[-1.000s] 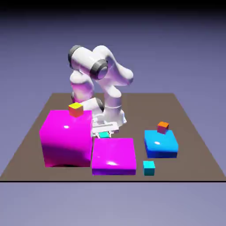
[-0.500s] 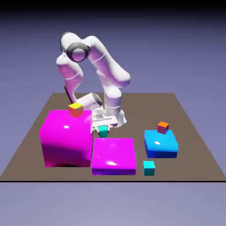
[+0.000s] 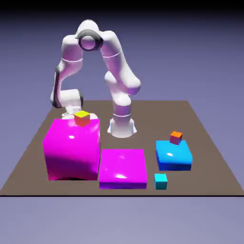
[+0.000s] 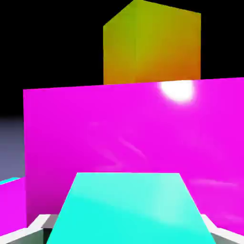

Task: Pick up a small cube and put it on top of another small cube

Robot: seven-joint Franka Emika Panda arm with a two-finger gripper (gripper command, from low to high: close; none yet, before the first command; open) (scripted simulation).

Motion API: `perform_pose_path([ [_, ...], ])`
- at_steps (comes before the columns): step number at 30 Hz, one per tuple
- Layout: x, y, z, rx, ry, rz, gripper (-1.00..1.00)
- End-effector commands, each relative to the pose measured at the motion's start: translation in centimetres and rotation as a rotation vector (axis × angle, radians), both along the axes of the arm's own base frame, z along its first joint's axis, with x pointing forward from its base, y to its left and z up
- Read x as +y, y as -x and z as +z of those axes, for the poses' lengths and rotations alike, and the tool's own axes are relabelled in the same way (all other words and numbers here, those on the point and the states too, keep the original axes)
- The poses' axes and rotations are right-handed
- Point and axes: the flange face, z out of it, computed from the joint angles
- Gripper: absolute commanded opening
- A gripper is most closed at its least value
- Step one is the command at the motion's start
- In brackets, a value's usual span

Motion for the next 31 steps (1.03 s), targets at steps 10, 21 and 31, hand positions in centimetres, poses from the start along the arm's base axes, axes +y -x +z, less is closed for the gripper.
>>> perform_pose_path([
  [10,-7.2,-3.8,12.2,0.103,0.027,0.425,-1.00],
  [21,-5.2,-14.3,17.4,0.122,0.153,0.827,-1.00],
  [31,-0.9,-16.1,14.5,0.104,0.165,0.846,1.00],
])
